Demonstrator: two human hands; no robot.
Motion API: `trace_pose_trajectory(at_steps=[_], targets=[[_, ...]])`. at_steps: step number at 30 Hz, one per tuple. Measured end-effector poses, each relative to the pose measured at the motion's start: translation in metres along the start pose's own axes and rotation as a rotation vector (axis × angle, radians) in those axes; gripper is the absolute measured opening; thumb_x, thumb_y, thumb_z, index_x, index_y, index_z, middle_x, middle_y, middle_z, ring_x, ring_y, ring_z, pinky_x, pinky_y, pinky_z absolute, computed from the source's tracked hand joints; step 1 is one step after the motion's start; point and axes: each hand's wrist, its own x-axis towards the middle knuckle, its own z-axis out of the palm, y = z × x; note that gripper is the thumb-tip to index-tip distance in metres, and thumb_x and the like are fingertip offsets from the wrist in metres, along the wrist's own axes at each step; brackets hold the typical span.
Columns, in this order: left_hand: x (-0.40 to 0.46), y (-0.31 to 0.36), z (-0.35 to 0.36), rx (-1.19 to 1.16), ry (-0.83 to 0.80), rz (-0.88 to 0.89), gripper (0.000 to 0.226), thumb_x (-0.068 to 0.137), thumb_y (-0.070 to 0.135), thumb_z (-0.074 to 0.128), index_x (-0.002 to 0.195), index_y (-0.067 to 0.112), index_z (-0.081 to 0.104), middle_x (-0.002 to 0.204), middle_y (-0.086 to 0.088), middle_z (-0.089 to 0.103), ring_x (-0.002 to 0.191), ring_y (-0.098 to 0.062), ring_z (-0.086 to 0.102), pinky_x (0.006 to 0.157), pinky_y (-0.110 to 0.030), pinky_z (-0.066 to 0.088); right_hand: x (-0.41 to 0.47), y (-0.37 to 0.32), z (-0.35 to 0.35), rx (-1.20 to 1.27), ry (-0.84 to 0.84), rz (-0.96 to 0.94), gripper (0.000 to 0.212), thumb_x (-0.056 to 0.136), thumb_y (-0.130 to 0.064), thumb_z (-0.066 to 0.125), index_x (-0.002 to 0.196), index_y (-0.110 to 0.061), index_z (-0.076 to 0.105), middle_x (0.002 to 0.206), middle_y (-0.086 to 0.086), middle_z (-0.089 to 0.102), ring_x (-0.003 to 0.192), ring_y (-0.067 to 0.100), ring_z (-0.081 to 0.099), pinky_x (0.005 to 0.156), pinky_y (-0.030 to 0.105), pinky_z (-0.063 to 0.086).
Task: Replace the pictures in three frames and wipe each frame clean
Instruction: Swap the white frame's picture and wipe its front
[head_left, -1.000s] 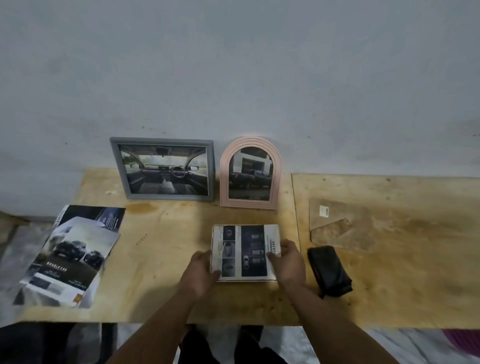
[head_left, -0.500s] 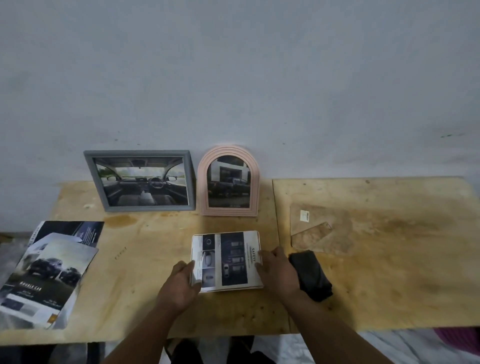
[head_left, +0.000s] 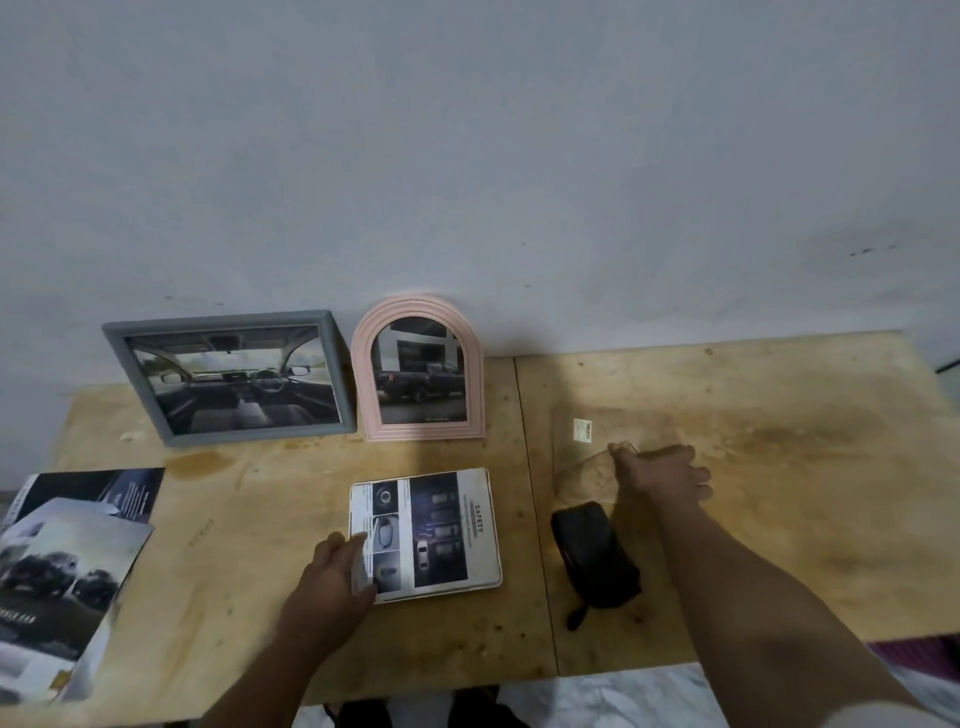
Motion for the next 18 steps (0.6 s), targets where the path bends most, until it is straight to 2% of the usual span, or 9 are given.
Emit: trace_pose_trajectory(at_steps=[3, 5, 7, 10, 11, 14, 17, 18], targets=[[-0.003, 0.007, 0.002, 0.270, 0.132, 0.137, 0.077, 0.086, 0.056, 0.058, 0.154, 0.026, 0.041, 0.163, -0.014, 0.032, 0.141, -0.042, 0.041, 0.101, -0.056, 0.049, 0.011, 0.001, 0.006, -0.084, -0.007, 0.031, 0.122, 0.061, -0.071, 0.082, 0.151, -0.017, 0.019, 0.152, 0.022, 0.025, 0.140, 0.045, 0.024, 0.107, 0.065, 0.032], [-0.003, 0.016, 0.004, 0.433, 0.142, 0.280, 0.077, 0.085, 0.063, 0.050, 0.152, 0.026, 0.045, 0.161, -0.017, 0.037, 0.144, -0.045, 0.039, 0.100, -0.060, 0.049, 0.015, 0.001, 0.010, -0.107, 0.013, 0.055, 0.126, 0.056, -0.072, 0.084, 0.150, -0.018, 0.019, 0.151, 0.022, 0.025, 0.139, 0.045, 0.025, 0.106, 0.066, 0.032], [-0.001, 0.030, 0.008, 0.486, 0.105, 0.394, 0.078, 0.085, 0.065, 0.049, 0.152, 0.026, 0.045, 0.164, -0.014, 0.034, 0.149, -0.044, 0.033, 0.106, -0.062, 0.044, 0.017, 0.000, 0.011, -0.105, 0.035, 0.089, 0.126, 0.053, -0.071, 0.087, 0.147, -0.017, 0.023, 0.148, 0.023, 0.028, 0.137, 0.045, 0.027, 0.105, 0.065, 0.033], [0.005, 0.058, 0.014, 0.497, 0.036, 0.505, 0.083, 0.083, 0.065, 0.059, 0.155, 0.031, 0.038, 0.168, -0.006, 0.025, 0.152, -0.040, 0.027, 0.112, -0.062, 0.040, 0.016, -0.001, 0.005, -0.086, 0.030, 0.123, 0.123, 0.052, -0.070, 0.089, 0.143, -0.014, 0.028, 0.145, 0.024, 0.030, 0.135, 0.045, 0.027, 0.106, 0.062, 0.034], [0.007, 0.067, 0.016, 0.507, 0.021, 0.545, 0.085, 0.083, 0.064, 0.059, 0.157, 0.032, 0.033, 0.169, -0.004, 0.020, 0.153, -0.038, 0.022, 0.115, -0.062, 0.033, 0.016, -0.001, 0.003, -0.080, 0.024, 0.126, 0.123, 0.052, -0.070, 0.090, 0.143, -0.013, 0.030, 0.145, 0.024, 0.030, 0.135, 0.045, 0.028, 0.106, 0.061, 0.034], [0.014, 0.080, 0.027, 0.497, -0.059, 0.582, 0.085, 0.088, 0.062, 0.053, 0.161, 0.037, 0.017, 0.169, 0.008, -0.003, 0.154, -0.027, -0.007, 0.119, -0.055, 0.000, 0.016, 0.003, 0.000, -0.019, 0.027, 0.108, 0.123, 0.055, -0.065, 0.091, 0.145, -0.010, 0.029, 0.147, 0.023, 0.027, 0.135, 0.046, 0.031, 0.105, 0.058, 0.038], [0.015, 0.081, 0.036, 0.535, -0.066, 0.574, 0.078, 0.095, 0.057, 0.054, 0.160, 0.039, 0.015, 0.169, 0.008, -0.005, 0.155, -0.030, -0.008, 0.121, -0.058, 0.002, 0.015, 0.015, -0.004, 0.141, 0.008, 0.001, 0.118, 0.059, -0.055, 0.095, 0.145, -0.008, 0.028, 0.147, 0.025, 0.034, 0.133, 0.049, 0.041, 0.104, 0.058, 0.043], [0.015, 0.081, 0.038, 0.528, -0.099, 0.549, 0.077, 0.098, 0.054, 0.052, 0.161, 0.039, 0.010, 0.169, 0.009, -0.010, 0.155, -0.030, -0.012, 0.121, -0.057, -0.003, 0.015, 0.018, -0.007, 0.201, -0.003, -0.053, 0.112, 0.063, -0.051, 0.094, 0.144, -0.008, 0.029, 0.146, 0.025, 0.040, 0.132, 0.048, 0.045, 0.104, 0.057, 0.045]])
